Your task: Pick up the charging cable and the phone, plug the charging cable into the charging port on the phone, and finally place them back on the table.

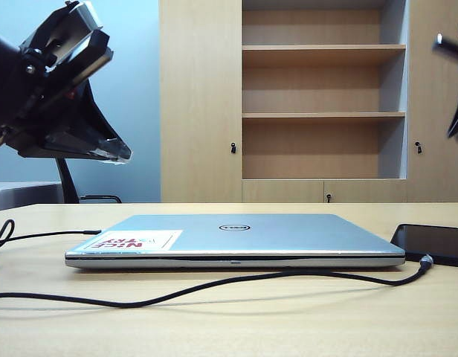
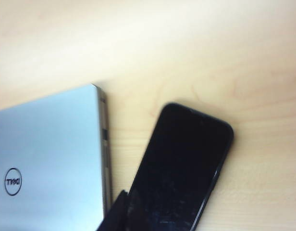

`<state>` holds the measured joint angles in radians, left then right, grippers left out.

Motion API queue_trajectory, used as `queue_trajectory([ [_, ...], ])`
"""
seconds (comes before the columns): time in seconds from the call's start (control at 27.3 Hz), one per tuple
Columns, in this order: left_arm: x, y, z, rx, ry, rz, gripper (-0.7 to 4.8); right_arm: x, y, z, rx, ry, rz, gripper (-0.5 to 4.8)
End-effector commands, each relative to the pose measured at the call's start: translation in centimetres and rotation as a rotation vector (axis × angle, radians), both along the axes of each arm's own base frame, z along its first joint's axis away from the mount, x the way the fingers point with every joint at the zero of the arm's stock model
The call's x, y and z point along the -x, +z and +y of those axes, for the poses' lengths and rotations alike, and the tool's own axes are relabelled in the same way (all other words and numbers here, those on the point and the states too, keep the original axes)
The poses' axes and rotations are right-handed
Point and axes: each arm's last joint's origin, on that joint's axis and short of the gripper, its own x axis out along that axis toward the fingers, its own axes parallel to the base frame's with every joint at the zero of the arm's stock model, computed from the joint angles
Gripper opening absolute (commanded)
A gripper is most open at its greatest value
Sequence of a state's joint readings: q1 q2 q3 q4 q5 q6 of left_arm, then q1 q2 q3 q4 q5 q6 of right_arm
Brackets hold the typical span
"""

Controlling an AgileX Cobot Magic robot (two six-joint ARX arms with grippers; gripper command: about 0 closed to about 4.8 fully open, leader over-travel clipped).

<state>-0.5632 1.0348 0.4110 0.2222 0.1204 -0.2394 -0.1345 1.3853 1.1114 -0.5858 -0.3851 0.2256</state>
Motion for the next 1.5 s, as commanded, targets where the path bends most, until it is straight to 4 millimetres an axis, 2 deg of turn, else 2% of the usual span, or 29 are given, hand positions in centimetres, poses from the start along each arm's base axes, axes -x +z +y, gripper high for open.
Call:
queue_trajectory([
  [0.04, 0.0, 1.3, 0.0, -0.007, -0.010, -0.016, -0.06, 2.1, 2.2, 0.5, 0.007, 0.006, -0.052, -0.06],
  [0.07, 0.1, 1.7, 0.0, -0.018, -0.014, -0.017, -0.06, 3.2, 3.1, 0.7, 0.010, 0.010, -0.073, -0.06],
  [0.26, 0.8, 2.2, 0.5, -0.021, -0.013, -0.008, -0.06, 5.7, 5.1, 1.5, 0.078, -0.018, -0.161, -0.06],
  [0.4, 1.4, 2.2, 0.8, -0.030, -0.015, -0.001, -0.06, 8.0, 5.5, 2.8, 0.186, -0.030, -0.275, -0.06],
  [0.51, 1.7, 2.1, 1.0, -0.028, -0.015, -0.004, -0.06, 9.7, 5.0, 3.6, 0.201, -0.006, -0.409, -0.06],
  [0.73, 2.2, 1.5, 1.4, -0.028, -0.015, -0.004, -0.06, 13.0, 2.6, 4.5, 0.184, 0.013, -0.654, -0.06],
  [0.95, 2.5, 0.5, 1.5, -0.015, -0.014, -0.026, -0.06, 16.0, -0.5, 4.2, 0.207, 0.022, -0.728, -0.06],
  [1.06, 2.6, -0.1, 1.6, 0.001, -0.014, -0.053, -0.06, 17.4, -3.2, 4.1, 0.209, 0.017, -0.747, -0.06],
  [1.35, 2.8, -1.0, 1.8, -0.063, -0.045, -0.091, -0.06, 18.6, -7.4, 4.0, 0.227, 0.025, -0.756, -0.06],
  [1.5, 2.9, -1.3, 1.8, -0.053, -0.044, -0.108, -0.06, 18.8, -8.3, 3.9, 0.246, -0.012, -0.760, -0.06],
])
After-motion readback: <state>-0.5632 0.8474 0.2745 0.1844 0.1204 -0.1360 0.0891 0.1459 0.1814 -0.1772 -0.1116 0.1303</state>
